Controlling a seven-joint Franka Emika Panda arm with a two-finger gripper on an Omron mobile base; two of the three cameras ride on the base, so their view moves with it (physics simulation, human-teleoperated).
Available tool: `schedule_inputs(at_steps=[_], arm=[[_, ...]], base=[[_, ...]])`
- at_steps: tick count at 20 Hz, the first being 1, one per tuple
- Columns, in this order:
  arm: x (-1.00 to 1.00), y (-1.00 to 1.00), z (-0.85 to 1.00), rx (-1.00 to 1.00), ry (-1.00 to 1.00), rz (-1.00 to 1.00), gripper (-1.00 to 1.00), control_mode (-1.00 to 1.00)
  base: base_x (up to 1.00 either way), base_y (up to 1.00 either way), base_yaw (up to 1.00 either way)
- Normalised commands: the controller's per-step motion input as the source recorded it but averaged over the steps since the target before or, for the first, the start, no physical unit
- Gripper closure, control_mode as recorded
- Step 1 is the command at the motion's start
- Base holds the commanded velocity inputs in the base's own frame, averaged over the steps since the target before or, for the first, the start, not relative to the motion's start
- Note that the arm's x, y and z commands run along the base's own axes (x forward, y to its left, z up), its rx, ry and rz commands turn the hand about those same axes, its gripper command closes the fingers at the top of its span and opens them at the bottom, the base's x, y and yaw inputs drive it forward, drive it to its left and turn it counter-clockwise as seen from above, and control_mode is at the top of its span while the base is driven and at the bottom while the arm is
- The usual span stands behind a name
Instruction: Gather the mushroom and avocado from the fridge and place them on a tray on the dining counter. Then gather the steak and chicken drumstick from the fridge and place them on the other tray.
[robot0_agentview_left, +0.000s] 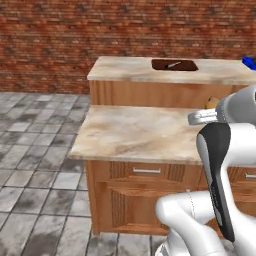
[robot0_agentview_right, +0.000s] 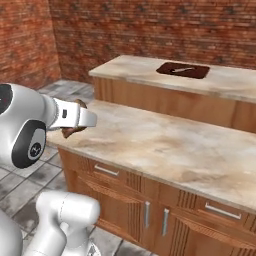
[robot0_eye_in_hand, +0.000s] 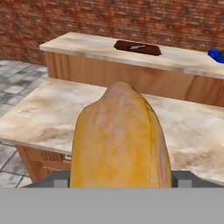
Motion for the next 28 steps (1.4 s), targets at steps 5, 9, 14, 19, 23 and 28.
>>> schedule_inputs(at_steps=[5, 9, 14, 19, 23, 28], arm=[[0.0, 0.0, 0.0, 0.0, 0.0, 0.0, 1.0, 1.0], [0.0, 0.0, 0.0, 0.0, 0.0, 0.0, 1.0, 1.0], [0.0, 0.0, 0.0, 0.0, 0.0, 0.0, 1.0, 1.0], [0.0, 0.0, 0.0, 0.0, 0.0, 0.0, 1.0, 1.0], [0.0, 0.0, 0.0, 0.0, 0.0, 0.0, 1.0, 1.0], [0.0, 0.0, 0.0, 0.0, 0.0, 0.0, 1.0, 1.0]], base=[[0.48, 1.0, 0.0], [0.48, 1.0, -0.01], [0.48, 1.0, -0.05], [0.44, 1.0, -0.19], [0.45, 1.0, -0.23], [0.44, 0.92, -0.35]])
